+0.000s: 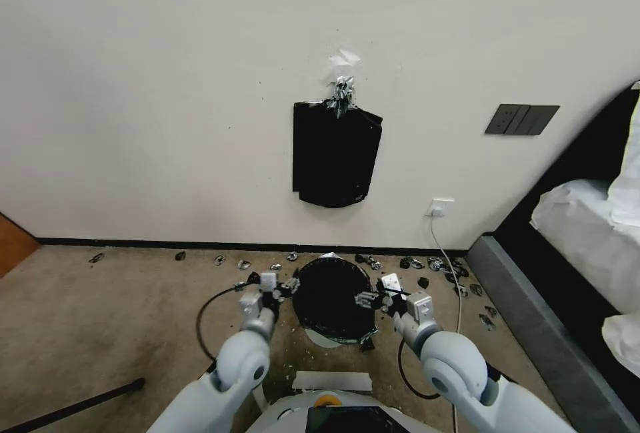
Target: Place a trash bag onto the trash bin.
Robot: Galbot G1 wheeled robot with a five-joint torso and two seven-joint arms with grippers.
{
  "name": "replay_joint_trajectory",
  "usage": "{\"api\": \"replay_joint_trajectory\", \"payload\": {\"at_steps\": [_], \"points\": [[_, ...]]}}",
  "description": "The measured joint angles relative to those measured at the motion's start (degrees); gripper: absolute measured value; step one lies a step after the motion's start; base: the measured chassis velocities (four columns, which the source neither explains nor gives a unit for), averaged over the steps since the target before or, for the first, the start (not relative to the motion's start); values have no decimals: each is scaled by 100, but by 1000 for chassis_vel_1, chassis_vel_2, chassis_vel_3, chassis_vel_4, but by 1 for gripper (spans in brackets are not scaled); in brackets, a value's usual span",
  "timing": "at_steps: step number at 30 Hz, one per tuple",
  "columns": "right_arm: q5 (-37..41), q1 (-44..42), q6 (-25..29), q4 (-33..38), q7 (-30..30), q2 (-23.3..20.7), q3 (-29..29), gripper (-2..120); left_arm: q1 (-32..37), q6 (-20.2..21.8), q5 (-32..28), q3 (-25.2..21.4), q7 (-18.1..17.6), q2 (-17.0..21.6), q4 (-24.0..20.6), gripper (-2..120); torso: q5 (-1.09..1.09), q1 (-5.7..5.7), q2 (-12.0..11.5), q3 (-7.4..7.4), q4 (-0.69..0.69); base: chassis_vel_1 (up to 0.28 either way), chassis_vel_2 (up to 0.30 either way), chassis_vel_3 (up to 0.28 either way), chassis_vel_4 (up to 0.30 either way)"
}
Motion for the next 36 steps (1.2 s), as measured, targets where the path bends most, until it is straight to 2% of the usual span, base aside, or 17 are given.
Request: {"api": "replay_joint_trajectory", "payload": {"at_steps": [1,2,5,6,9,12,36], "points": [[0,0,0,0,0,0,0,100,0,0,0,0,0,0,0,99,0,0,0,0,0,0,0,0,0],[-416,-309,589,-88,-128,435,377,100,381,-446,416,-345,177,-297,22,100,-6,0,0,0,1,0,0,0,0],[-952,-775,1266,-86,-280,1080,748,100,980,-985,733,-797,327,-776,-18,100,-4,0,0,0,1,0,0,0,0],[-952,-775,1266,-86,-280,1080,748,100,980,-985,733,-797,327,-776,-18,100,-4,0,0,0,1,0,0,0,0],[-1456,-1067,2140,-273,-500,1504,815,100,1392,-1470,1127,-907,423,-1166,-10,100,-2,0,0,0,2,0,0,0,0],[-1525,-1137,2355,-323,-551,1588,777,100,1462,-1591,1226,-890,426,-1278,29,100,-3,0,0,0,2,0,0,0,0],[-1464,-1105,2321,-316,-537,1549,718,100,1420,-1558,1182,-835,384,-1277,52,100,-2,0,0,0,1,0,0,0,0]]}}
